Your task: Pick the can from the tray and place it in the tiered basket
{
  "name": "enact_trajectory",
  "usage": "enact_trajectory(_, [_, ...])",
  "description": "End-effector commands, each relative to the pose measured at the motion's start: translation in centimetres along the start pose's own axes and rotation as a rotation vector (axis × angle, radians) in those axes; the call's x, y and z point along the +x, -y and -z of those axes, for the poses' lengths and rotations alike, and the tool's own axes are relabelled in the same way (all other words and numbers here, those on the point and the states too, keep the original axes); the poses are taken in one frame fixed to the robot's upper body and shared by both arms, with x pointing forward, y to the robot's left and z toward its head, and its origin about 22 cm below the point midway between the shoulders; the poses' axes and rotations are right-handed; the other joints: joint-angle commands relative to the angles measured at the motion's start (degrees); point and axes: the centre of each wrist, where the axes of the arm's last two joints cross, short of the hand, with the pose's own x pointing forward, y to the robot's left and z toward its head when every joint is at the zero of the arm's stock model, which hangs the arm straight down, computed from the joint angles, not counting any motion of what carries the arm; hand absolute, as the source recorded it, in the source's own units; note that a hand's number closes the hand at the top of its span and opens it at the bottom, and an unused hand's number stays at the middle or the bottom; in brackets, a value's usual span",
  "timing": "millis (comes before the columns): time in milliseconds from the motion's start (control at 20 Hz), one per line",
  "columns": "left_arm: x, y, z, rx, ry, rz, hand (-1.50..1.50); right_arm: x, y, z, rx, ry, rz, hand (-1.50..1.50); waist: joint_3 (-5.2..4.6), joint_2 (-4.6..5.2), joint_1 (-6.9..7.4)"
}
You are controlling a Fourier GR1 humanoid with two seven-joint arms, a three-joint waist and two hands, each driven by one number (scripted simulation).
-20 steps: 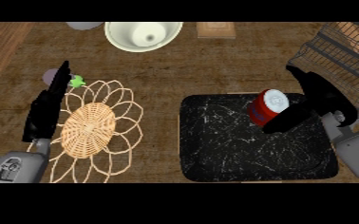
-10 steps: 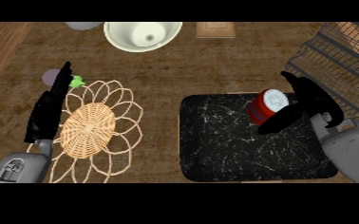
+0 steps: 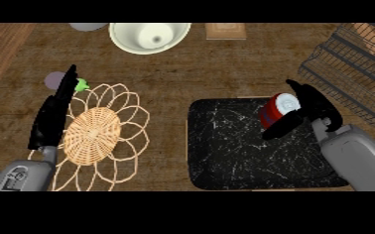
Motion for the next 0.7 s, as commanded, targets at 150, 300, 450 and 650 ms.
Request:
enact_trajectory(150, [1.3, -0.5, -0.4, 0.003, 0.008, -0.003, 0.00, -0.4, -1.3, 2.4, 0.054, -0.139, 0.007, -1.50, 0.03, -0.03, 0.29])
enact_trajectory(300, [1.0, -0.2, 0.9, -0.010, 0.007, -0.005, 0.00, 1.0, -2.0, 1.7, 0.167, -0.133, -0.061, 1.50, -0.01, 0.06, 0.05])
enact_trajectory(450, [-0.3, -0.9, 0.5, -0.005, 0.004, 0.010, 0.00, 2.2, -2.2, 0.9, 0.125, -0.015, -0.208, 1.50, -0.04, 0.13, 0.37])
enact_trajectory(650, [0.3, -0.8, -0.2, -0.005, -0.004, 0.009, 0.00, 0.5, -3.0, 0.2, 0.087, -0.013, -0.186, 1.50, 0.00, -0.12, -0.18])
